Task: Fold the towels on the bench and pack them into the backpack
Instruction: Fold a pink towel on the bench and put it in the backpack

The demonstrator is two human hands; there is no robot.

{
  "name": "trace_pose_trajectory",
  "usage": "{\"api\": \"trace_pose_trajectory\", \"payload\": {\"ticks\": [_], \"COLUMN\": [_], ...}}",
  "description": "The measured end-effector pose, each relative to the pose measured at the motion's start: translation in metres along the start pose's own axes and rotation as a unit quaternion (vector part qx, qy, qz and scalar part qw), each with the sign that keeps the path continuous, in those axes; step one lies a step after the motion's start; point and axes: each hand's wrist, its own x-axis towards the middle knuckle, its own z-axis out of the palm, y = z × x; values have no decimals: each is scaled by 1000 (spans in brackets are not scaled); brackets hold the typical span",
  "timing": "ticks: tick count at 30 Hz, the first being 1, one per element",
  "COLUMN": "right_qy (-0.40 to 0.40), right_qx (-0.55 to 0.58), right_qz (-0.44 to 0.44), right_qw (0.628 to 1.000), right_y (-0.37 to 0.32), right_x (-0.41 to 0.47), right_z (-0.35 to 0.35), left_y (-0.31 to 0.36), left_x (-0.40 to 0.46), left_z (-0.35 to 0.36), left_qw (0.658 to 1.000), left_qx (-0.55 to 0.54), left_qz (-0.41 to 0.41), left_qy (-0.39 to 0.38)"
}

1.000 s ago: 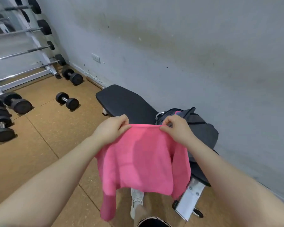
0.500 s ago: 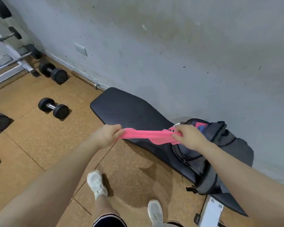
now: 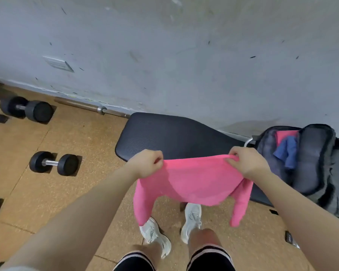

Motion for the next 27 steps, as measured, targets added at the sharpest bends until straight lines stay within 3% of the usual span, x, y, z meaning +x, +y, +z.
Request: {"api": "trace_pose_trajectory", "payload": {"ticks": [5, 13, 21, 23, 25, 27], "right_qy": [44, 144, 222, 253, 264, 226], "right_qx": [20, -113, -131, -100, -62, -26], "right_qz": [28, 34, 128, 96, -2, -125], "right_qw": [998, 983, 958, 957, 963, 966], "right_y": [-3, 23, 19, -6, -46, -95], "right_x": [79, 216, 261, 258, 252, 244], "right_z": [44, 148, 210, 216, 221, 228], "left_y": [-48, -137, -191, -196, -206, -223], "left_x": [80, 230, 274, 268, 256, 238], "left_z": [9, 79, 106, 102, 96, 91], "left_qw": [1000, 992, 976, 976, 974, 970], "left_qx": [6, 31, 60, 25, 21, 21], "left_qz": [21, 38, 32, 59, 87, 86], "left_qy": [16, 113, 206, 206, 210, 227]}}
